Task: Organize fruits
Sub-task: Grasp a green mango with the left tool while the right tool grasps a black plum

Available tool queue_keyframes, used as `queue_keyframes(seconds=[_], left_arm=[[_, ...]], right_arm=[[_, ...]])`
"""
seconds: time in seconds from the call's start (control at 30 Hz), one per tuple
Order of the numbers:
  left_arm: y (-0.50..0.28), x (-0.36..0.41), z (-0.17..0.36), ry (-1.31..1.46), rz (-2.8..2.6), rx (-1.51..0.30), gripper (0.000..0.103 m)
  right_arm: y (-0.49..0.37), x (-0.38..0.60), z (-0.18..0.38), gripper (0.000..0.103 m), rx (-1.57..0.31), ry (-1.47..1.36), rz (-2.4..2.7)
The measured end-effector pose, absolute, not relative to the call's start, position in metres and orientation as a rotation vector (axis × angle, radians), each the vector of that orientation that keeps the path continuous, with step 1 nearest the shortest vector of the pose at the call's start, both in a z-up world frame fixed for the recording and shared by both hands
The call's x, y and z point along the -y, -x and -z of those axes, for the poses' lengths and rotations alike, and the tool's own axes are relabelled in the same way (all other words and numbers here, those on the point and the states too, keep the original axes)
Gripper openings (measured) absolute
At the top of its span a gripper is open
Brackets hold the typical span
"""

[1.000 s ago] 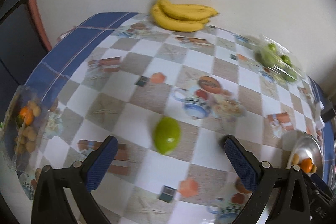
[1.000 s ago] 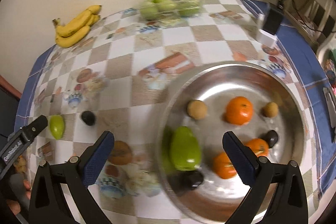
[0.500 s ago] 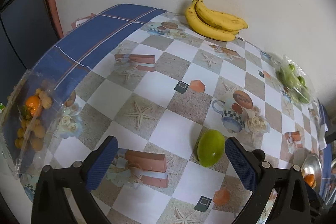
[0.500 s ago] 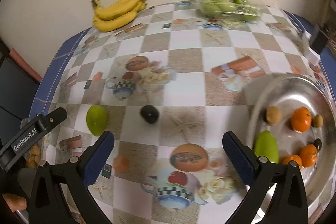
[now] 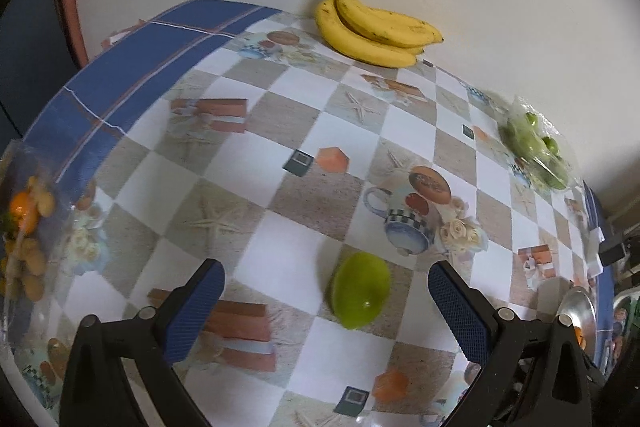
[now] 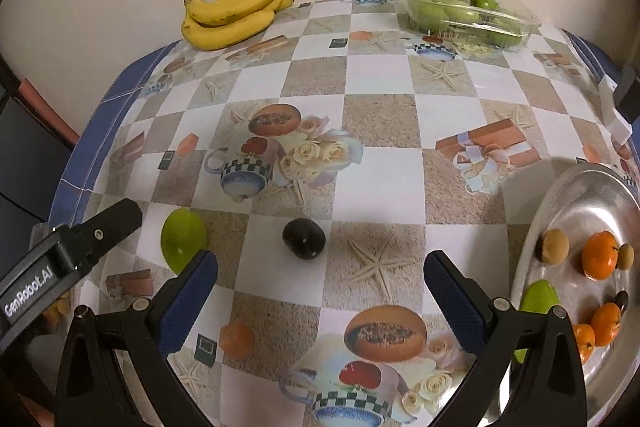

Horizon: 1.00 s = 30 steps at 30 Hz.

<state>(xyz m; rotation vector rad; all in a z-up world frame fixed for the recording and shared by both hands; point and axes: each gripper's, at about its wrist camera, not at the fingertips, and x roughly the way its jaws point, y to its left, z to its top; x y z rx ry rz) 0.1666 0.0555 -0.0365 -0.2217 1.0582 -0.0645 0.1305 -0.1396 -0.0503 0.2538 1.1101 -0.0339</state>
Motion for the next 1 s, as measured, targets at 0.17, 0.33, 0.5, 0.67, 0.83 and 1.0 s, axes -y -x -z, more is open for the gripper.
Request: queue_keyframes(seconds=[0.17,0.33,0.5,0.67,0.83,1.0], left_arm=[[-0.174,-0.049,0.045,0.26,0.105,-1.092,0.1],[-0.178,-0.045,0.053,0.284,0.134,-1.12,0.086],[-0.18,-0.039,0.055,0.29,0.155,-1.136,0.079],[-0.182,-0.035,0.06,0.293,0.161,-1.155,0.067],[-0.183,-0.035,0.064,0.304,0.161,-1.171,0.054],[-0.183,-0.037,0.066,0.297,0.146,-1.172,0.041]], right_arm=[[-0.138,0.139,0.058,0.102,-1.122,-0.255,0.03],[-0.143,0.136,0.064,0.076,-1.133,-0.253,0.022],[-0.147,0.131,0.068,0.062,-1.144,-0.254,0.0],[-0.149,0.132,0.07,0.05,-1.149,-0.266,-0.005],[-0.15,0.132,0.07,0.04,-1.148,-0.277,-0.017],[-0.151,0.131,0.071,0.032,-1.156,-0.278,-0.025]])
